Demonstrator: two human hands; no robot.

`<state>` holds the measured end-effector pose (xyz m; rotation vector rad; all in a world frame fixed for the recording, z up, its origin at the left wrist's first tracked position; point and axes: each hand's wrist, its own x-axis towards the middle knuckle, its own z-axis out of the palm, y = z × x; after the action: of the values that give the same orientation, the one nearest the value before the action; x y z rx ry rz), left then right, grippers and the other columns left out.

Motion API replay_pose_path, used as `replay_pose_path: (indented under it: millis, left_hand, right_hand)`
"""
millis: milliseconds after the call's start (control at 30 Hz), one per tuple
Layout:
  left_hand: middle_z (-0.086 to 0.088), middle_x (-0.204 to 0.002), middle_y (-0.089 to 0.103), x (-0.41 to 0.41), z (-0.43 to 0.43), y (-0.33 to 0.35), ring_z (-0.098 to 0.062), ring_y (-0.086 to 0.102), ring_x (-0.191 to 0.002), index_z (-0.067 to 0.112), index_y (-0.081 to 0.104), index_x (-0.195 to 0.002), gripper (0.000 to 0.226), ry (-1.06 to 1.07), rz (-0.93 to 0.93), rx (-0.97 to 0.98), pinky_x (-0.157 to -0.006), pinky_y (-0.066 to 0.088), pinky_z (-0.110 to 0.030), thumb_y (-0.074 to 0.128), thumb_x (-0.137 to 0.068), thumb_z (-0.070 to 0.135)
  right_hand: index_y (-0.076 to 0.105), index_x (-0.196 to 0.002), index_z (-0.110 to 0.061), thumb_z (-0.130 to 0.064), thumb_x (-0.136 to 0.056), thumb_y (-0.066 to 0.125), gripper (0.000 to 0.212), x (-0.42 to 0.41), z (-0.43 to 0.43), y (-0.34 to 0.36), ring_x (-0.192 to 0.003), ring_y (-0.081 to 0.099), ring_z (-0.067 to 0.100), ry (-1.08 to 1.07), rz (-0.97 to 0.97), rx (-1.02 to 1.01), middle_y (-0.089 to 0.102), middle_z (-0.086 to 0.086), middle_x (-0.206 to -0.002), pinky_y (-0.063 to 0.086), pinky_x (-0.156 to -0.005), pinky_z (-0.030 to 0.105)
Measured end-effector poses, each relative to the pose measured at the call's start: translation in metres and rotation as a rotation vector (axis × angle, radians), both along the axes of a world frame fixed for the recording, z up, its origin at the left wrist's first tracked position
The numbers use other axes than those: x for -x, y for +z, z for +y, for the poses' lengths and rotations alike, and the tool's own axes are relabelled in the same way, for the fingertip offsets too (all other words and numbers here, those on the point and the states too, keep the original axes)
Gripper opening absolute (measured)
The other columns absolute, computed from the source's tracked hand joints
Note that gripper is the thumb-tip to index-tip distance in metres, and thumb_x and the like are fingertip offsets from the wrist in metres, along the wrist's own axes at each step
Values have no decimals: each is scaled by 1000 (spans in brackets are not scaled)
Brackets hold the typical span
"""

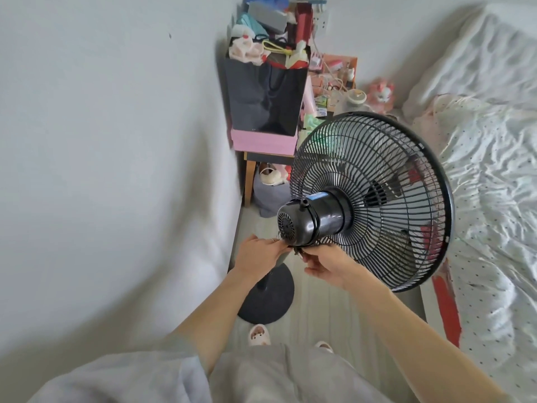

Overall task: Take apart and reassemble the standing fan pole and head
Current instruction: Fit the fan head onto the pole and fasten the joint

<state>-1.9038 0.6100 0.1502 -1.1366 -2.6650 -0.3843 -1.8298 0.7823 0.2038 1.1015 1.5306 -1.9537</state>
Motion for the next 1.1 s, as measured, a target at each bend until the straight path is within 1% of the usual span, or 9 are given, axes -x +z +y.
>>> replay_pose_path:
  millis: [100, 200, 300, 433, 500, 567, 700, 867, 1100]
  left_hand:
    - [7, -53, 65, -5, 2, 2, -19, 57, -38, 28, 73, -74, 34, 3, -4, -39, -49, 34, -22, 43, -88, 34]
    - [3, -45, 57, -3, 2, 6, -22, 50, -33, 23, 70, -66, 32, 71, 15, -74, -49, 34, -22, 42, -81, 27]
    - [2, -50, 62, -4, 0, 6, -24, 57, -40, 21, 69, -67, 32, 169, -78, -2, -52, 37, -25, 41, -80, 27]
    - [0, -90, 74, -11, -11, -9, -31, 70, -72, 21, 69, -108, 20, 224, -317, 105, -62, 52, -35, 53, -99, 30]
    - [0, -106, 71, -11, -8, -4, -32, 70, -85, 25, 60, -125, 29, 185, -406, 135, -69, 56, -37, 43, -105, 35]
    - [-1, -115, 69, -10, -3, 8, -33, 68, -95, 26, 53, -133, 35, 152, -483, 193, -77, 54, -39, 33, -107, 37]
    - [-4, -112, 69, -3, -1, 22, -32, 66, -101, 27, 55, -130, 38, 183, -546, 171, -80, 51, -38, 27, -108, 41]
    - [2, -118, 71, 9, -7, 20, -28, 65, -107, 35, 56, -132, 34, 227, -675, 98, -87, 54, -40, 39, -105, 42]
    - [9, -119, 71, 10, -4, 21, -24, 64, -108, 33, 56, -127, 28, 248, -756, 55, -89, 52, -38, 49, -100, 35]
  right_hand:
    - [69, -92, -6, -10, -97, 59, 11, 1, 4, 2, -45, 51, 5, -14, -32, 65, 57, 5, -67, 50, -69, 29]
    - [68, -95, -7, -11, -98, 59, 10, 5, -8, 2, -52, 47, 7, -110, -62, 213, 64, 2, -65, 51, -66, 27]
    - [70, -93, -8, -15, -96, 64, 9, 13, -25, 2, -59, 51, 10, -194, -41, 252, 70, 2, -74, 54, -72, 28]
    - [72, -86, -12, -12, -91, 70, 5, 22, -35, 0, -62, 53, 11, -196, 11, 168, 69, 3, -80, 51, -71, 29]
    - [71, -85, -13, -11, -91, 70, 6, 24, -32, -1, -63, 53, 10, -194, 27, 112, 68, 2, -80, 51, -69, 28]
    - [71, -83, -15, -10, -91, 68, 10, 24, -29, -3, -64, 53, 11, -182, 45, 30, 66, 3, -81, 50, -68, 26]
    - [74, -84, -19, -13, -89, 68, 10, 24, -28, -3, -59, 52, 11, -80, 90, -155, 68, 2, -80, 46, -62, 23]
    - [77, -93, -23, -22, -85, 72, 10, 24, -26, -7, -64, 65, 8, -1, 81, -316, 73, -3, -81, 48, -61, 23]
    - [76, -78, -24, -16, -76, 70, 10, 25, -26, -8, -66, 66, 14, 85, 87, -407, 70, -7, -64, 55, -76, 33]
